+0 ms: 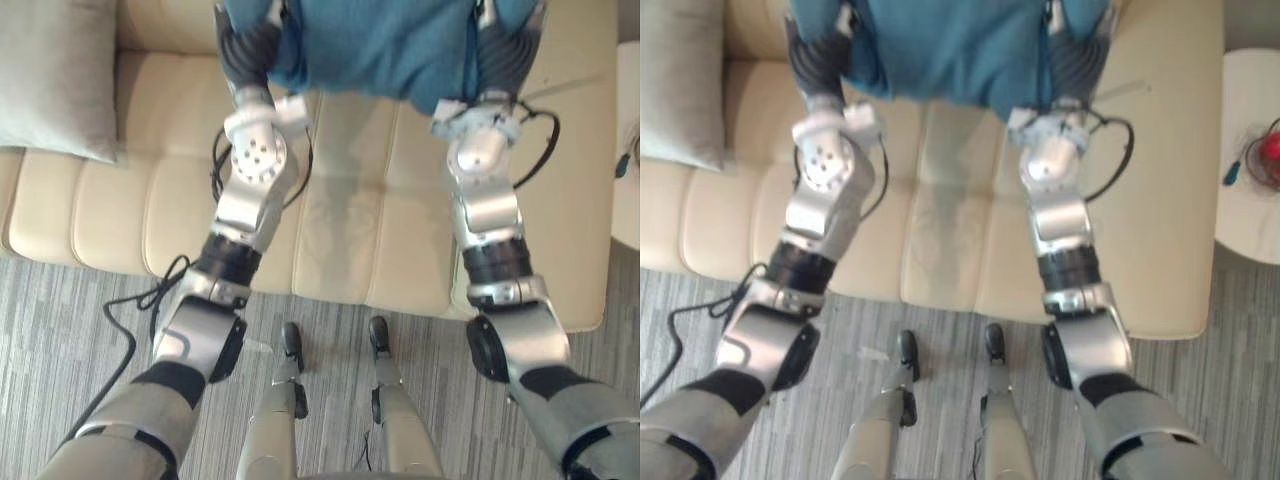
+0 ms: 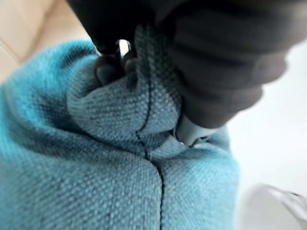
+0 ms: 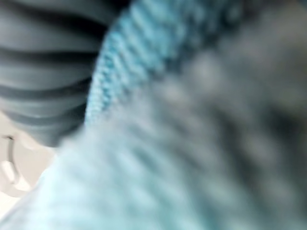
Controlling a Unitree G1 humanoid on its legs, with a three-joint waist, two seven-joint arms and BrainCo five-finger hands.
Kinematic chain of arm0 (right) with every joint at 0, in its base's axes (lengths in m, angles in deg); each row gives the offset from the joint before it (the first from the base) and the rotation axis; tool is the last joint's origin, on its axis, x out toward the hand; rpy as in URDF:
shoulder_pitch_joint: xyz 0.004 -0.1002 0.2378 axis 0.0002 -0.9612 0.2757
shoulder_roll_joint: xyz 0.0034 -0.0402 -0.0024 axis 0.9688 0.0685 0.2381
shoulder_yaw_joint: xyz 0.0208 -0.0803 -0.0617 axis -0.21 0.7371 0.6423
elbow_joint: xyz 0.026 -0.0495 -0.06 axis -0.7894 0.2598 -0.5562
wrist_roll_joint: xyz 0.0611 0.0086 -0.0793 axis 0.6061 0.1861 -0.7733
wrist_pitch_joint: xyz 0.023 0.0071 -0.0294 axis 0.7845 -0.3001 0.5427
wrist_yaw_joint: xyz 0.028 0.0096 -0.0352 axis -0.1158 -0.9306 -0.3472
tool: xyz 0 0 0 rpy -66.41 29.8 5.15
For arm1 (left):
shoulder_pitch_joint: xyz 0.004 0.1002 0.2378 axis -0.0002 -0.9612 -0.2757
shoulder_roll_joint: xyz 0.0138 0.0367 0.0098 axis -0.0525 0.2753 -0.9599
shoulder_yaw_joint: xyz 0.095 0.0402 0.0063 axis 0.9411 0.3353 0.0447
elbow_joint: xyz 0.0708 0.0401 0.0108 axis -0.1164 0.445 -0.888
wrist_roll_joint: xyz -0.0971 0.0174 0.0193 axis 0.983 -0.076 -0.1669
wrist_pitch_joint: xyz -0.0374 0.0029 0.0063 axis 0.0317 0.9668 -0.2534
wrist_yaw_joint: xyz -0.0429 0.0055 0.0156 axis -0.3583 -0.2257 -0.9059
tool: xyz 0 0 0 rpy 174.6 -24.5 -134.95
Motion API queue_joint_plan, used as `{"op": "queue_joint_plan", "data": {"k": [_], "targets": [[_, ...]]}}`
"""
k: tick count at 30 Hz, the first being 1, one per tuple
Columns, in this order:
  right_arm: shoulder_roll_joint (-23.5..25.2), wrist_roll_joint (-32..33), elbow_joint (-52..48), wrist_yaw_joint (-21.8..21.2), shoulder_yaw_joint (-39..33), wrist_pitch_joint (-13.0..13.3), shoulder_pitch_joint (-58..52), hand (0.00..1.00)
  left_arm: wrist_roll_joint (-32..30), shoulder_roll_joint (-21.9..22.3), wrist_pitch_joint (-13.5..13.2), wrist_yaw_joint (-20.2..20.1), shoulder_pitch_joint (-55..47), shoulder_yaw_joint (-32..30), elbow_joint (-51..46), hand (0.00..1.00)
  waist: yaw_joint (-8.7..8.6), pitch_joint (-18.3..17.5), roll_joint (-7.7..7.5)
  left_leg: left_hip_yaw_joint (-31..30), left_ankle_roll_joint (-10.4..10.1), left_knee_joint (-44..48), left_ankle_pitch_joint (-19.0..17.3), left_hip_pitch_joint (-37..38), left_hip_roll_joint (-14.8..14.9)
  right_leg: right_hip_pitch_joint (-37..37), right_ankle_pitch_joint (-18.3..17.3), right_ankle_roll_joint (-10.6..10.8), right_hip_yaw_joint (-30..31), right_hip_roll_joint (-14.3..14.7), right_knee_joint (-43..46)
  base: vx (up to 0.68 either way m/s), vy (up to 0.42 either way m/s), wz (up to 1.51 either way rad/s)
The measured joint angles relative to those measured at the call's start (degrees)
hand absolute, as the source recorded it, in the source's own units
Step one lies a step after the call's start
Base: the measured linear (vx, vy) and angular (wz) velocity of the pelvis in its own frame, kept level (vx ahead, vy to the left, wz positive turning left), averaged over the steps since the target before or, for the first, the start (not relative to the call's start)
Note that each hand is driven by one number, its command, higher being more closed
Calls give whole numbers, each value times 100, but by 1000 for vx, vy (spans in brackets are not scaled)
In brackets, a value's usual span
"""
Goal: Pick up cushions and gather them together orderly.
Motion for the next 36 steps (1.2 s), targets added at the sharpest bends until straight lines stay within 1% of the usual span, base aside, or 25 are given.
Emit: {"op": "queue_joint_plan", "data": {"k": [1, 2, 3, 4, 5, 6, 7, 8, 9, 10, 12, 13, 14, 17, 19, 21, 22, 23, 26, 28, 31, 32, 34, 35, 36], "targets": [[-36, 9, 497, -7, -36, -20, 266, 0, 86, 3, 27, -41, 212, -78, 430, 0, -2, 39, 23, -16, -9, -113, 73, -39, 5, -81, 0, 0, -39, 7, 0, -30, -8, 12], [-62, 20, 657, -28, -49, -35, 350, 0, 90, 14, 46, -91, 286, -114, 581, 0, -2, 41, 28, -27, -13, -144, 96, -68, 5, -116, 0, 0, -50, 9, -1, -23, -3, 9], [-125, 30, 1041, -111, -94, -86, 538, 0, 100, 33, 117, -200, 459, -188, 914, 0, -4, 55, 45, -59, -25, -187, 136, -163, 10, -206, 1, -1, -82, 14, -7, -16, -1, 11], [-142, 138, 1331, -258, -162, -121, 675, 0, 99, 45, 191, -330, 581, -248, 1150, 0, -9, 65, 57, -101, -32, -217, 163, -251, 17, -288, 4, -5, -112, 19, -10, -21, 0, 16], [-194, 541, 1722, -570, -258, -196, 820, 0, 100, 52, 336, -627, 676, -372, 1462, 0, -18, 71, 63, -131, -52, -225, 179, -404, 52, -438, 7, -9, -156, 22, -9, -21, -1, 14], [-210, 776, 1970, -754, -262, -264, 854, 0, 100, 76, 412, -791, 674, -494, 1736, 0, -31, 178, 75, -142, -67, -229, 189, -441, 63, -466, 8, -10, -190, 36, -9, -15, 2, 9], [-212, 872, 2011, -790, -251, -280, 850, 0, 101, 73, 452, -850, 673, -532, 1818, 0, -31, 226, 74, -142, -75, -228, 195, -441, 66, -465, 8, -10, -192, 42, -7, 0, 0, 0], [-213, 1122, 2112, -880, -234, -308, 853, 0, 106, 84, 552, -987, 667, -671, 2030, 0, -32, 391, 74, -145, -82, -231, 199, -443, 71, -468, 8, -10, -197, 51, -7, 0, 0, 0], [-210, 1393, 2252, -966, -142, -341, 851, 0, 108, 83, 643, -1017, 649, -703, 2190, 0, -35, 540, 71, -145, -85, -237, 201, -448, 72, -474, 8, -10, -201, 61, -6, 0, 0, 0], [-191, 1437, 2389, -1027, -141, -392, 850, 0, 132, 101, 711, -1115, 596, -742, 2247, 0, -38, 669, 73, -147, -92, -239, 206, -455, 79, -479, 8, -10, -206, 69, -5, 0, 0, 0], [-162, 1515, 2464, -1060, -143, -454, 800, 0, 203, 148, 741, -1179, 477, -758, 2248, 0, -44, 738, 70, -150, -94, -248, 207, -506, 86, -538, 8, -10, -217, 76, 12, 0, 0, 0], [-88, 1657, 2486, -1077, -206, -472, 750, 0, 263, 229, 742, -1221, 349, -875, 2248, 0, -70, 787, 76, -155, -139, -303, 236, -509, 90, -557, 8, -10, -228, 80, 14, 0, 0, 0], [-61, 1698, 2484, -1079, -217, -469, 687, 0, 286, 265, 741, -1220, 281, -915, 2248, 0, -78, 788, 76, -167, -154, -321, 246, -510, 91, -563, 8, -10, -237, 81, 14, 0, 0, 0], [189, 2102, 2458, -1109, -679, -322, 355, 0, 314, 455, 729, -1227, -27, -926, 2247, 0, -73, 789, 76, -193, -155, -320, 247, -481, 147, -557, 7, -11, -268, 111, 89, 0, 0, 0], [316, 2352, 2388, -1144, -895, -129, 175, 0, 314, 502, 719, -1276, -60, -1072, 2236, 0, -71, 789, 76, -237, -156, -313, 247, -464, 170, -557, 1, -15, -299, 132, 161, -24, 6, 4], [357, 2411, 2386, -1222, -929, -40, 59, 0, 313, 494, 696, -1367, -157, -1088, 2227, 0, -65, 789, 76, -256, -166, -311, 254, -422, 173, -554, -22, -35, -312, 139, 247, -36, 11, 2], [357, 2500, 2381, -1338, -943, 2, -67, 0, 317, 460, 679, -1412, -282, -1134, 2214, 0, -62, 789, 76, -265, -177, -308, 261, -376, 172, -550, -71, -42, -312, 142, 348, -37, 11, 1], [356, 2500, 2379, -1347, -946, 3, -77, 0, 317, 457, 678, -1418, -290, -1136, 2213, 0, -62, 789, 76, -266, -177, -307, 261, -374, 172, -550, -80, -45, -312, 142, 358, -38, 9, 5], [328, 2507, 2351, -1475, -1045, 45, -352, 0, 352, 268, 642, -1486, -474, -1317, 2093, 0, -61, 790, 73, -278, -187, -298, 291, -322, 174, -549, -188, -90, -311, 149, 507, -34, -2, 5], [246, 2532, 2142, -1573, -1052, 36, -634, 0, 549, -55, 604, -1538, -572, -1360, 2034, 0, -49, 793, 67, -257, -176, -298, 323, -258, 180, -542, -210, -118, -276, 172, 571, -37, -19, -8], [43, 2494, 1813, -1638, -1101, 10, -982, 0, 653, -321, 576, -1621, -743, -1363, 1764, 0, -51, 808, 42, -231, -174, -292, 329, -146, 191, -457, -209, -118, -240, 198, 607, -33, -25, -9], [-234, 2482, 1416, -1648, -1166, 0, -1398, 0, 762, -486, 556, -1721, -970, -1367, 1498, 0, -55, 813, 32, -211, -174, -273, 326, -6, 226, -313, -209, -118, -239, 225, 614, -22, -31, -2], [-398, 2473, 1147, -1657, -1211, -1, -1643, 0, 771, -585, 502, -1763, -1156, -1420, 1271, 0, -60, 819, 19, -202, -170, -248, 313, 59, 246, -234, -210, -119, -239, 235, 605, -17, -35, -4], [-645, 2417, 507, -1684, -1361, 4, -2156, 0, 793, -805, 413, -1823, -1575, -1521, 714, 0, -60, 852, -43, -179, -194, -91, 221, 129, 271, -111, -210, -118, -206, 260, 602, -13, -36, -9], [-697, 2307, 267, -1692, -1427, 7, -2368, 0, 823, -885, 352, -1834, -1769, -1538, 532, 0, -63, 856, -53, -163, -180, -36, 186, 158, 273, -60, -210, -118, -196, 271, 595, -14, -45, -11]]}}
